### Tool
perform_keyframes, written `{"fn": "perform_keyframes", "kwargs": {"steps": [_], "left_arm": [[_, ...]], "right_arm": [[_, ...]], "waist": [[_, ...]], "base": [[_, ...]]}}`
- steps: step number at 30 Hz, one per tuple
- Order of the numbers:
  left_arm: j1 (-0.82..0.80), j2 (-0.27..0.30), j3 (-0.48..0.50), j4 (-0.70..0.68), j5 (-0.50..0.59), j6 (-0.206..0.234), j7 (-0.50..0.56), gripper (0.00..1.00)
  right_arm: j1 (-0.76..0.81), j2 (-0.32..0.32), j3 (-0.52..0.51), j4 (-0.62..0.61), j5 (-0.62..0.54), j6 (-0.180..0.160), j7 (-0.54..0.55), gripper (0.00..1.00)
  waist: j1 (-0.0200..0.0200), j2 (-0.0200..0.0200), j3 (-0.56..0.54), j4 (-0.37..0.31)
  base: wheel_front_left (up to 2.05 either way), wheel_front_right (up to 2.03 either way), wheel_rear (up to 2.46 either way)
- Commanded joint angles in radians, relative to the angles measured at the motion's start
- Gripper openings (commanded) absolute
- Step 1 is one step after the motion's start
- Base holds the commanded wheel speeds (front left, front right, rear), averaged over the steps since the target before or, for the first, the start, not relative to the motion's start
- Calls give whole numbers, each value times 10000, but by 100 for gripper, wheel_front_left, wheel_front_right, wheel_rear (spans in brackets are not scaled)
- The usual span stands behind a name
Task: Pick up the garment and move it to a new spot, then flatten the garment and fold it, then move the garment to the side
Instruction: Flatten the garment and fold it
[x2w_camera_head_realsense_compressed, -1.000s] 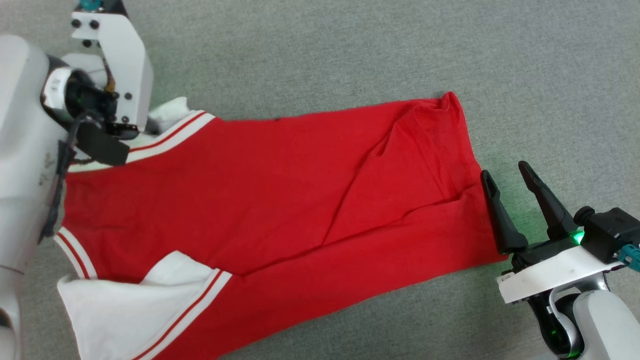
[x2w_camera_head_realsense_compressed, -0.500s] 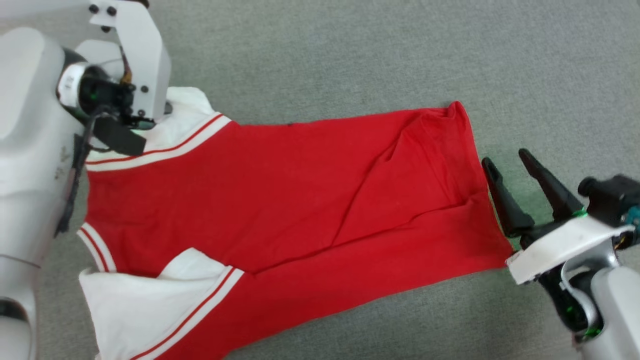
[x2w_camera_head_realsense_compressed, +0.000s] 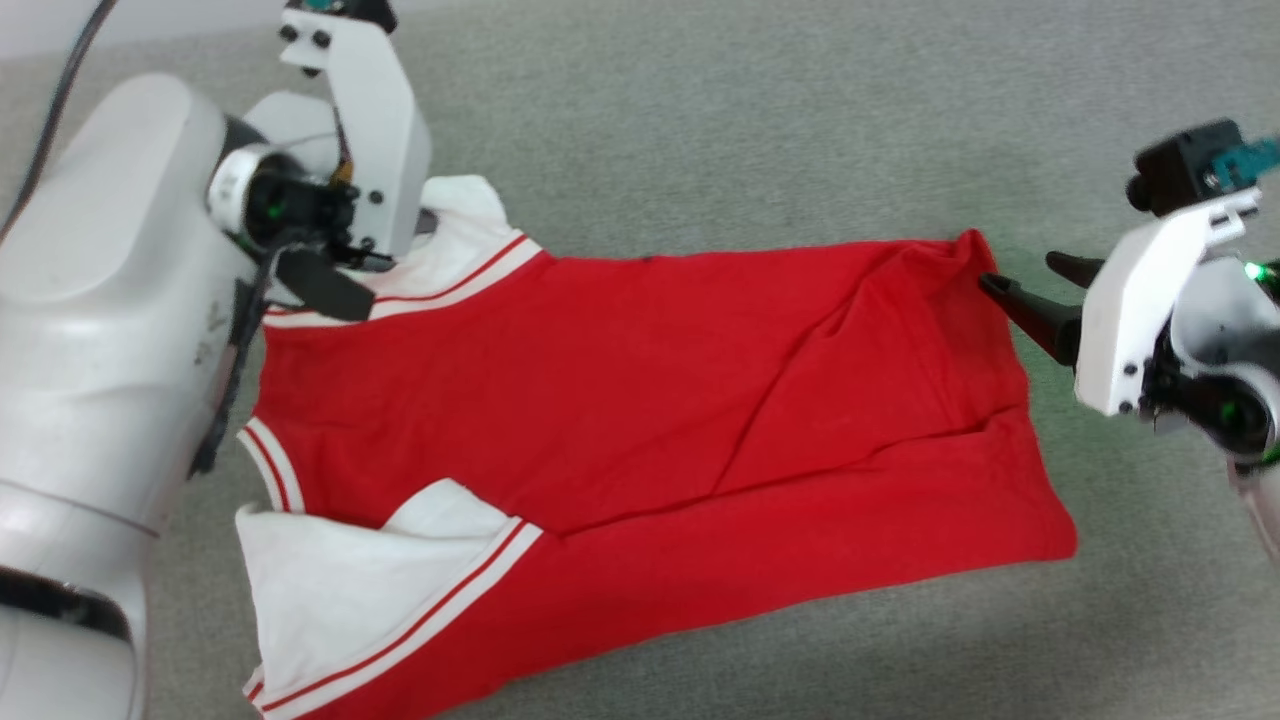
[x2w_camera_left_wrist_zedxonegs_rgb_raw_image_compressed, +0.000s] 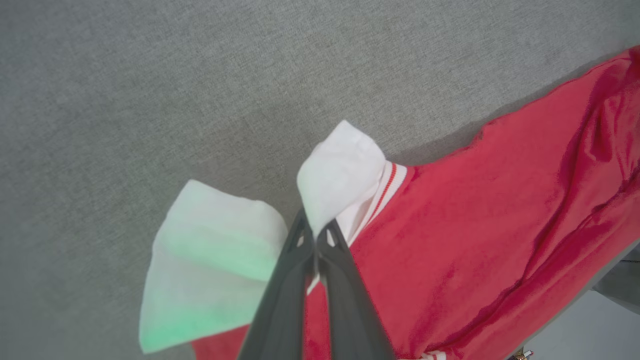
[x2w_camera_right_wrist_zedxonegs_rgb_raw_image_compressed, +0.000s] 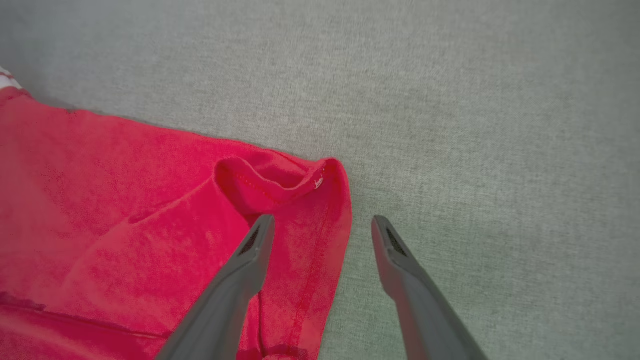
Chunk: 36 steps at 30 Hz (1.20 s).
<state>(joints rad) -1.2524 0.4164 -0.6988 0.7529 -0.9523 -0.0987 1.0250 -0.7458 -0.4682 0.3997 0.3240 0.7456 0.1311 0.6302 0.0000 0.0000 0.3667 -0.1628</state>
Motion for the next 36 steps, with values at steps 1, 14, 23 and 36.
{"fn": "perform_keyframes", "kwargs": {"steps": [1, 14, 23, 36], "left_arm": [[-115, -99, -30, 24, -53, -79, -54, 0], [-650, -649, -247, 419, -152, -262, -402, 0], [-710, -767, -354, 910, -315, -322, -711, 0], [-410, -442, -563, 465, -705, -329, -1674, 0]], "right_arm": [[-329, 43, 142, 252, 221, -9, 319, 100], [-2682, 1161, 725, 4382, 698, -11, 3528, 100], [-3519, 1792, 704, 5396, 637, 26, 4307, 0], [-3510, 752, 1243, 4106, 681, 11, 2698, 0]], "waist": [[0, 0, 155, 196], [0, 0, 926, 733], [0, 0, 685, 897], [0, 0, -279, 1012]], "base": [[0, 0, 0], [0, 0, 0], [0, 0, 0], [0, 0, 0]]}}
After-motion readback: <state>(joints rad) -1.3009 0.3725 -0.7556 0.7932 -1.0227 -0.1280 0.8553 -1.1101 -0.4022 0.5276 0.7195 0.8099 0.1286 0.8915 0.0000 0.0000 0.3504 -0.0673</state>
